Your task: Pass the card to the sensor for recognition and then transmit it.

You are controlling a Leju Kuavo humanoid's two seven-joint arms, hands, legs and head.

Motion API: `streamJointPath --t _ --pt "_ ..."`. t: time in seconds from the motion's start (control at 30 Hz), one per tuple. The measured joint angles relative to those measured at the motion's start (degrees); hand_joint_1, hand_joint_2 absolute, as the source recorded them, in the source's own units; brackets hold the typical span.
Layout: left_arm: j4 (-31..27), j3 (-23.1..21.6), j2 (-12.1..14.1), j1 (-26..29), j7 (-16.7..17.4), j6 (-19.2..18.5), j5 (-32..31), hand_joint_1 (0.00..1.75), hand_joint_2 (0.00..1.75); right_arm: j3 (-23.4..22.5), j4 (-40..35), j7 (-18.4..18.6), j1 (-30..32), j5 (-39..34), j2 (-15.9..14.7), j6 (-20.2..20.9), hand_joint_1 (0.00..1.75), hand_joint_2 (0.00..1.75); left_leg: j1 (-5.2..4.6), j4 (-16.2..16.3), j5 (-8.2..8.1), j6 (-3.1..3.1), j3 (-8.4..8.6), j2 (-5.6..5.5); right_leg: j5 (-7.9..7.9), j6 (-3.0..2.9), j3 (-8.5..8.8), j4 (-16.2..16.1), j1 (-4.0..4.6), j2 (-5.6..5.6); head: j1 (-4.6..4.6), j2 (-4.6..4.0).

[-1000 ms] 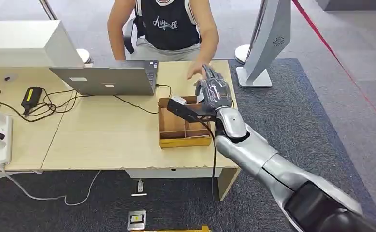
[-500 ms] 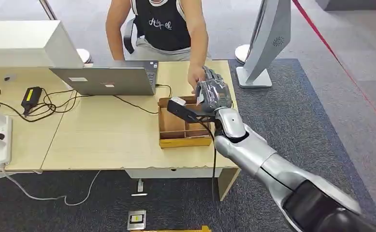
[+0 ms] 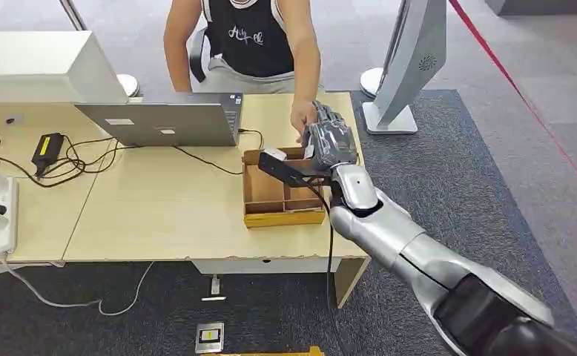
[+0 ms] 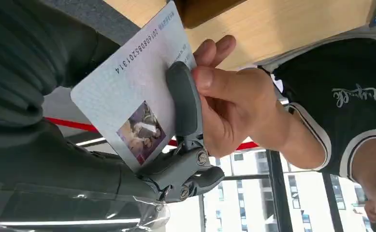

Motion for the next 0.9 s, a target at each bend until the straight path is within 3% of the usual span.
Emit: streamJointPath --t 0.03,0.07,0.1,0.2,0.37,0.4,0.9 --pt "0.0 0.0 0.0 0.0 0.0 0.0 0.0 0.00 0.00 0.0 0.0 0.0 0.0 0.0 0.0 0.0 1.57 1.75 0.00 0.0 0.00 0.00 0.00 0.00 0.00 0.00 0.00 0.0 0.00 0.00 0.00 0.00" --pt "0.0 0.0 0.0 0.0 0.0 0.0 0.0 0.00 0.00 0.0 0.0 0.0 0.0 0.0 0.0 0.0 0.23 1.75 0.00 0.0 0.00 0.00 0.00 0.00 0.00 0.00 0.00 0.0 0.00 0.00 0.00 0.00" --pt "0.0 0.0 0.0 0.0 0.1 -0.1 0.0 0.00 0.00 0.1 0.1 0.8 -0.1 0.4 0.0 0.4 0.00 1.75 0.00 0.0 0.00 0.00 -0.02 0.00 0.00 0.00 0.00 0.0 0.00 0.00 0.00 0.02" --pt "0.0 -0.3 0.1 -0.1 1.0 -0.6 -0.6 0.00 0.00 1.1 3.5 8.0 -3.2 3.1 1.7 4.8 0.00 1.75 0.00 0.0 0.00 0.00 -0.04 0.03 0.03 -0.04 -0.09 0.0 0.00 0.07 -0.02 0.02" --pt "0.0 -1.0 0.1 -0.1 1.3 -1.0 -1.2 0.00 0.00 2.0 10.5 8.3 -8.1 3.1 4.0 3.8 0.00 1.75 0.02 0.0 0.02 -0.01 0.02 0.03 0.06 -0.07 -0.03 0.0 0.02 0.06 0.00 0.00" --pt "0.0 -1.1 0.1 -0.2 1.4 -1.1 -1.2 0.00 0.00 2.2 11.6 8.4 -8.3 3.1 4.4 3.6 0.00 0.00 0.02 0.0 0.02 -0.01 0.02 0.04 0.06 -0.07 -0.03 0.0 0.02 0.06 0.00 0.00" --pt "0.0 -1.8 0.1 -0.3 1.6 -1.7 -1.6 0.00 0.00 4.1 17.1 9.0 -9.1 2.7 4.7 2.9 0.00 0.00 0.02 0.0 0.01 -0.01 0.02 0.04 0.06 -0.07 -0.03 0.0 0.02 0.06 0.00 0.02"
